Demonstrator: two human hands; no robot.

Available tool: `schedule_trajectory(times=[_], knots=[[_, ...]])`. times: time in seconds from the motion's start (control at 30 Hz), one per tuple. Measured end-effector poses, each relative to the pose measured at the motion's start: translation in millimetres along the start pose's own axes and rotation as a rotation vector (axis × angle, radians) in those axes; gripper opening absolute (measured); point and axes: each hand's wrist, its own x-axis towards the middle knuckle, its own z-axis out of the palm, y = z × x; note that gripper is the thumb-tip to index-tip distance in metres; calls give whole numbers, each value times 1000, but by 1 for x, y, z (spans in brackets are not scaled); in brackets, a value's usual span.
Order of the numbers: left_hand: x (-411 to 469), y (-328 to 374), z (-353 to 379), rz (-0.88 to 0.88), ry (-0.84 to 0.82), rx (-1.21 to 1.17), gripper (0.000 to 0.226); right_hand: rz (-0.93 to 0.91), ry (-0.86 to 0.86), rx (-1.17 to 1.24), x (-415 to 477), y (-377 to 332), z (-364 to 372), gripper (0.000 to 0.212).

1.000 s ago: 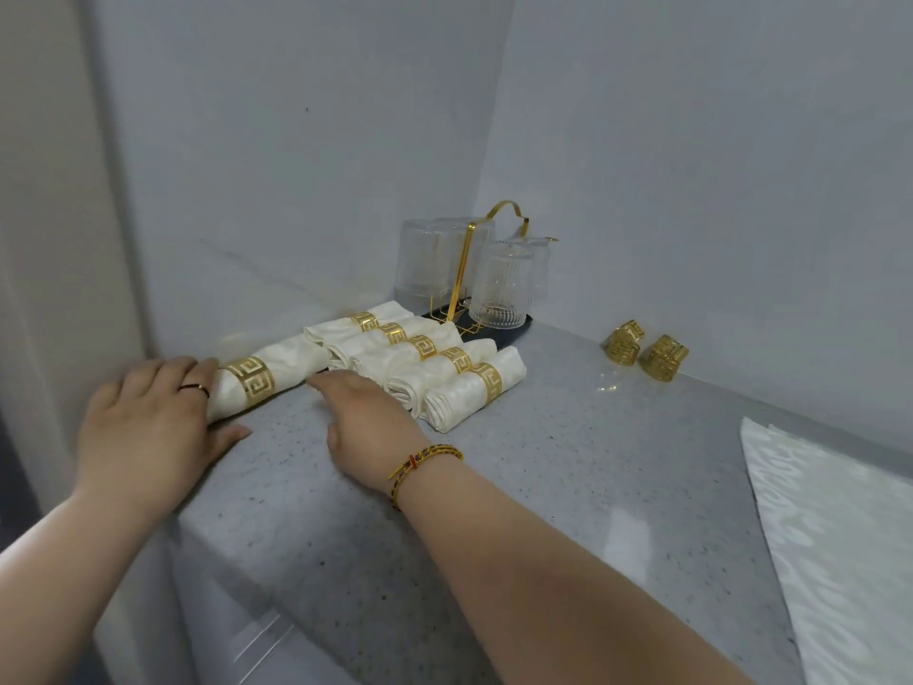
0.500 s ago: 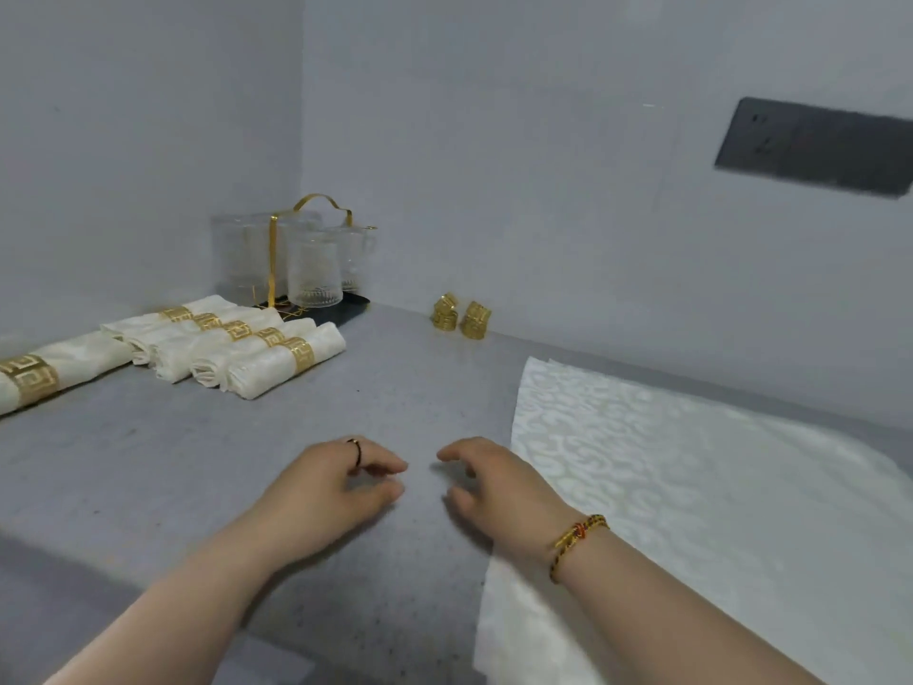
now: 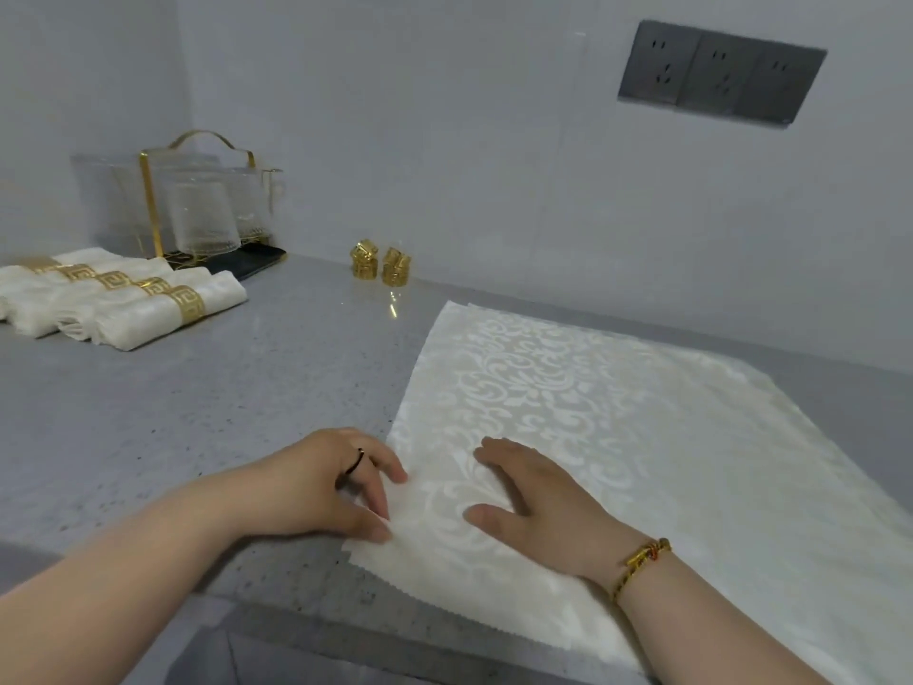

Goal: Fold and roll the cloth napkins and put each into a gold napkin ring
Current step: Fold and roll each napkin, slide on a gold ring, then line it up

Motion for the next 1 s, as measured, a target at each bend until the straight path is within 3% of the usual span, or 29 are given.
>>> schedule_trajectory(times=[0.13,0.27,0.37,0.43,0.53,0.7,1.0], knots=[[10,6,0,-18,17,-82,28,10,69,183,0,7,2,52],[36,10,-5,-50,91,-271,48,18,81,506,-2,2,-3,21],[57,16,-5,-104,80,-330,36,57,73,774,-6,-6,-9,21],[68,15,-1,-124,97,-349,65,74,70,772,-7,-5,-8,27],[66,9,8,-139,148,-397,66,77,112,714,-5,-3,-6,31],[53,-1,6,-135,205,-421,106,106,118,722,-2,-7,-6,45],[52,11,11,-140,232,-471,101,78,65,747,-2,-6,-1,22]])
